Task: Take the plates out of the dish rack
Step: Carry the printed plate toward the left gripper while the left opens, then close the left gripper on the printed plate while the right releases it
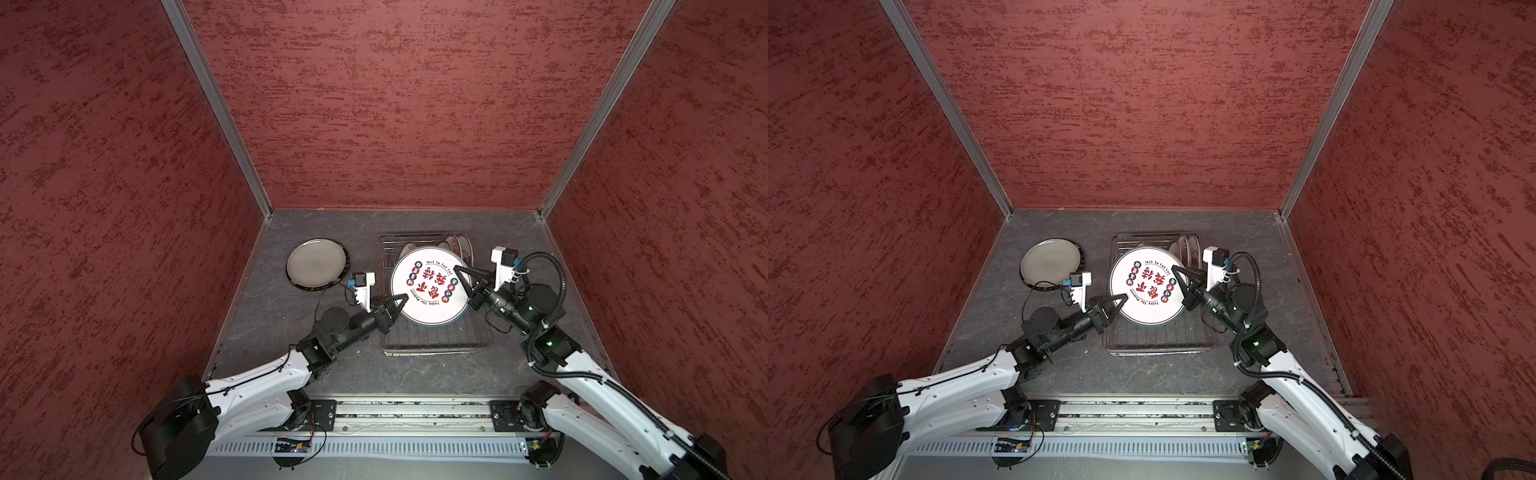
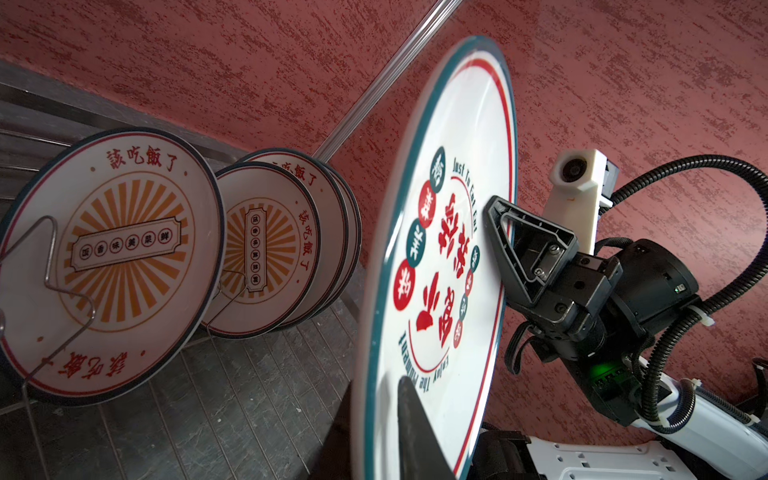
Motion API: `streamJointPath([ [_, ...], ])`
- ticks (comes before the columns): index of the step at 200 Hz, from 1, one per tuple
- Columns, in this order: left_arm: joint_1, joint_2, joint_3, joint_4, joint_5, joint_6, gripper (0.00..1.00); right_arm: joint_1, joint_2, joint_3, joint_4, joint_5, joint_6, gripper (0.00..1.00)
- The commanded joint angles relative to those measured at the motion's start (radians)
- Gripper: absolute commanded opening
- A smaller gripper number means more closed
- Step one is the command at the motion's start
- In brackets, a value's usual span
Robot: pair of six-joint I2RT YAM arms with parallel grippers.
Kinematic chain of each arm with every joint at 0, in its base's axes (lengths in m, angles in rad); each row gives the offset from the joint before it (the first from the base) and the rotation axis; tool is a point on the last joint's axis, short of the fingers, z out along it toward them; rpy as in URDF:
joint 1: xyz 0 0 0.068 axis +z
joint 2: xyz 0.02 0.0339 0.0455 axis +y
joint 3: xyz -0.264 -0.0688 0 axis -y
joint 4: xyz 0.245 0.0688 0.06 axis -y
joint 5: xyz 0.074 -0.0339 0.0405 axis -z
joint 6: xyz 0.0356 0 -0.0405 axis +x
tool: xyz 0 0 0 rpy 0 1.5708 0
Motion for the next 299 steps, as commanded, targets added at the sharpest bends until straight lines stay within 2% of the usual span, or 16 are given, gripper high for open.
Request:
streamJointPath([
  [1, 0.000, 0.025, 0.016, 0.063, 0.074, 0.002, 0.14, -0.004, -0.022, 0.024, 0.043, 0.027, 0.012, 0.00],
  [32, 0.003, 0.039, 0.017, 0.071, 0.074, -0.004, 0.13, -0.004, -0.021, 0.023, 0.046, 0.026, 0.012, 0.00],
  [70, 0.003, 0.046, 0.016, 0.088, 0.084, -0.019, 0.01, -0.004, -0.005, 0.025, 0.048, 0.017, 0.009, 0.00],
  [95, 0.003, 0.047, 0.014, 0.096, 0.074, -0.035, 0.00, -0.004, 0.014, 0.030, 0.050, -0.031, -0.011, 0.00],
  [144, 0.011, 0.041, -0.016, 0.143, 0.039, -0.092, 0.00, -0.004, 0.025, 0.034, 0.068, -0.095, -0.008, 0.26],
  [168, 0.020, 0.021, -0.023, 0.141, 0.034, -0.109, 0.00, -0.004, 0.028, 0.030, 0.075, -0.120, -0.011, 0.31],
  [184, 0.020, 0.006, -0.031, 0.139, 0.023, -0.112, 0.00, -0.004, 0.033, 0.037, 0.075, -0.138, -0.011, 0.38],
  [192, 0.022, 0.000, -0.036, 0.144, 0.022, -0.113, 0.00, -0.004, 0.037, 0.041, 0.075, -0.147, -0.011, 0.48],
  [212, 0.031, -0.023, -0.054, 0.154, 0.018, -0.119, 0.00, -0.004, 0.051, 0.054, 0.057, -0.155, -0.008, 0.79],
  [216, 0.032, -0.029, -0.057, 0.152, 0.017, -0.121, 0.00, -0.004, 0.054, 0.057, 0.053, -0.155, -0.007, 0.89],
  [224, 0.037, -0.043, -0.060, 0.143, 0.014, -0.121, 0.00, -0.004, 0.062, 0.063, 0.048, -0.157, -0.008, 0.98],
  [299, 0.072, -0.153, -0.091, 0.066, -0.025, -0.124, 0.00, -0.004, 0.076, 0.067, 0.063, -0.153, -0.007, 0.99],
])
